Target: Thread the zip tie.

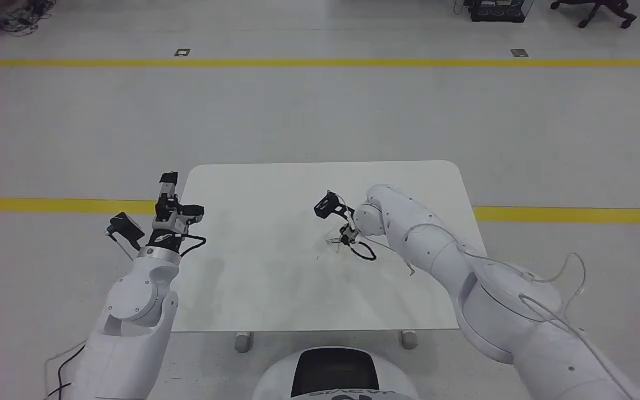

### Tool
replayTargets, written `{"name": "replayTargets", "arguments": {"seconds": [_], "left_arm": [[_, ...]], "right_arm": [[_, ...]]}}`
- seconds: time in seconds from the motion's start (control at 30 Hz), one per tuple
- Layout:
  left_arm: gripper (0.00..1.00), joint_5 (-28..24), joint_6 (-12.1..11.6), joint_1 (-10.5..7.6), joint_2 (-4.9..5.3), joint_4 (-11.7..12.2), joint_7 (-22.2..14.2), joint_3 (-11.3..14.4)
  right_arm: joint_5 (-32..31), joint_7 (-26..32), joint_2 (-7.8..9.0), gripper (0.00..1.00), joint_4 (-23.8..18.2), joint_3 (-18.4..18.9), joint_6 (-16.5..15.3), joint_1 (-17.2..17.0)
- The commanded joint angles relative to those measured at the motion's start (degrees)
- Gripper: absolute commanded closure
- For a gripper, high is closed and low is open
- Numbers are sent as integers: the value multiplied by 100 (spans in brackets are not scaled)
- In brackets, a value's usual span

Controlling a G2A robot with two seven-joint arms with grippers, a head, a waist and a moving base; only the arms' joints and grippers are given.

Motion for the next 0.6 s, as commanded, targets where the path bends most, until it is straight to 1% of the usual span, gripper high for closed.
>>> {"name": "replayTargets", "arguments": {"seconds": [0.0,0.13,0.23,0.47,0.57], "left_arm": [[0,0,0,0,0,0,0,0],[0,0,0,0,0,0,0,0],[0,0,0,0,0,0,0,0],[0,0,0,0,0,0,0,0],[0,0,0,0,0,0,0,0]], "right_arm": [[0,1,2,100,-5,-1,-5,0],[0,1,2,100,-5,-1,-5,0],[-73,-171,4,100,61,36,167,-76],[-359,-706,-52,100,223,64,-111,-175],[-423,-819,-91,100,289,64,-111,-202]]}}
